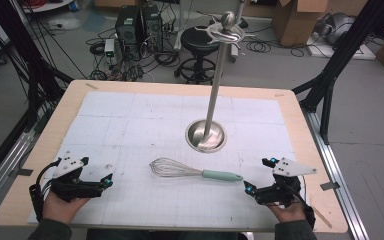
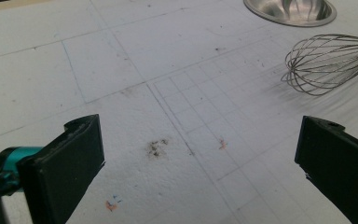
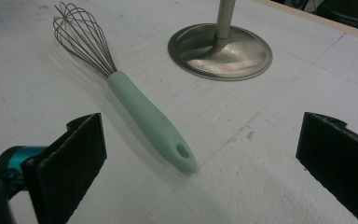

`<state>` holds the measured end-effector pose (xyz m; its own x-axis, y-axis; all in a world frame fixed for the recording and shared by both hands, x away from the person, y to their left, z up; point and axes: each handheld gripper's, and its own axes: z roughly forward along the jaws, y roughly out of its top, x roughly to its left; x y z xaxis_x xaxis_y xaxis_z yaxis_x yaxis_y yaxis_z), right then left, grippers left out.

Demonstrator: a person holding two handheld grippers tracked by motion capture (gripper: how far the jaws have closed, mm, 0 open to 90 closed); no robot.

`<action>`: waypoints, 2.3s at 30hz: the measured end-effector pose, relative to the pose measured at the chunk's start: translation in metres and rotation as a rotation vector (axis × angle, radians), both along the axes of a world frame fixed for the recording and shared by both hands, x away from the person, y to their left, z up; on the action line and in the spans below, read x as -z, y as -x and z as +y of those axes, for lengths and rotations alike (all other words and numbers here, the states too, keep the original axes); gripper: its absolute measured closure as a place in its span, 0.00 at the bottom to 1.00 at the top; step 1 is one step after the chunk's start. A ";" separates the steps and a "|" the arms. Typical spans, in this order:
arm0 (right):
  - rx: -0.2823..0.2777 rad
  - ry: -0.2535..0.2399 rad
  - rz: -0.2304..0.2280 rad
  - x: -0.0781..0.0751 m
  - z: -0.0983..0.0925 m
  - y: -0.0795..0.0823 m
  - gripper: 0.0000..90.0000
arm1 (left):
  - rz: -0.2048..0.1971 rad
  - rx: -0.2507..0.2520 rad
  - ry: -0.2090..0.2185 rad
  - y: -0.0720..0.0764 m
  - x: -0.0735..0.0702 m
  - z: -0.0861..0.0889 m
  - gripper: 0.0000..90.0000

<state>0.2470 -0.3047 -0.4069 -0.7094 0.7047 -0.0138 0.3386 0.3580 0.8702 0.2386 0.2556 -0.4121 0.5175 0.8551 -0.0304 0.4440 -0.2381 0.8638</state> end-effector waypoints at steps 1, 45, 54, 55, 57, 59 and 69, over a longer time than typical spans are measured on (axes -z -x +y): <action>0.000 0.000 0.000 0.000 0.000 0.000 0.01 | 0.000 0.000 0.000 0.000 0.000 0.000 0.02; -0.026 0.011 0.003 0.003 0.006 -0.004 0.01 | -0.002 0.007 -0.001 0.002 0.000 -0.001 0.02; -0.056 0.012 0.019 0.002 0.010 -0.011 0.01 | -0.001 0.008 -0.004 0.002 0.001 -0.001 0.02; -0.056 0.012 0.019 0.002 0.010 -0.011 0.01 | -0.001 0.008 -0.004 0.002 0.001 -0.001 0.02; -0.062 0.005 0.027 0.001 0.012 -0.015 0.01 | 0.000 0.008 -0.004 0.002 0.001 -0.002 0.02; -0.083 0.014 0.031 -0.002 0.014 -0.018 0.01 | -0.001 0.007 -0.002 0.002 0.001 -0.002 0.02; -0.165 0.046 0.056 -0.015 0.032 -0.043 0.01 | 0.000 0.008 -0.002 0.002 0.001 -0.001 0.02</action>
